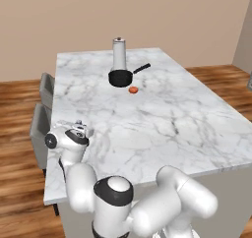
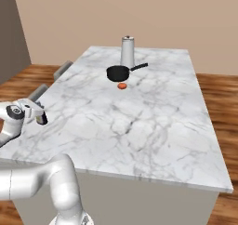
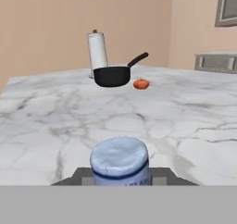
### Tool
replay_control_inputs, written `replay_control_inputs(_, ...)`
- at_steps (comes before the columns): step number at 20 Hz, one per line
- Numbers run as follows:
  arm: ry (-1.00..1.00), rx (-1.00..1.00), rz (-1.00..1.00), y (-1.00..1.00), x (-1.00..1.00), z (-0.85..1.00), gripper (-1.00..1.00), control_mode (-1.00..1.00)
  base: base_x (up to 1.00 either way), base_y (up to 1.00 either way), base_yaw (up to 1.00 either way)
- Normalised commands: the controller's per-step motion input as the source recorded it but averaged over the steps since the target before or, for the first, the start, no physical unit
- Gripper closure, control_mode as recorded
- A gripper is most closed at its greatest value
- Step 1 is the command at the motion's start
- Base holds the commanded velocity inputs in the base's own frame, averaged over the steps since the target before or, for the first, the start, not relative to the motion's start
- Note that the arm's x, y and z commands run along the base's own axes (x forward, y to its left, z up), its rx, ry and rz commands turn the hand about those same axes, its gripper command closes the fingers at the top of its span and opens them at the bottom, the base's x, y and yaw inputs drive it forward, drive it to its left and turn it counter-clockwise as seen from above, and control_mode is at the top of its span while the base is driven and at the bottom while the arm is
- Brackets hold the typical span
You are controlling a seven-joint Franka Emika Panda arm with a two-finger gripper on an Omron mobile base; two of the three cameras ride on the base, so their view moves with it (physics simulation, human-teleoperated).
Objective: Move the condiment bottle and oil and vinegar bottle from the cabinet to the dining counter.
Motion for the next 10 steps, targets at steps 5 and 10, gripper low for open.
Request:
replay_control_inputs(5,0.0,0.0,0.0,0.0,-0.03,-0.26,-1.0,-1.0,0.0,0.0,0.0)
replay_control_inputs(10,-0.05,0.0,0.0,0.0,-0.23,0.0,-1.0,-1.0,0.0,0.0,0.0)
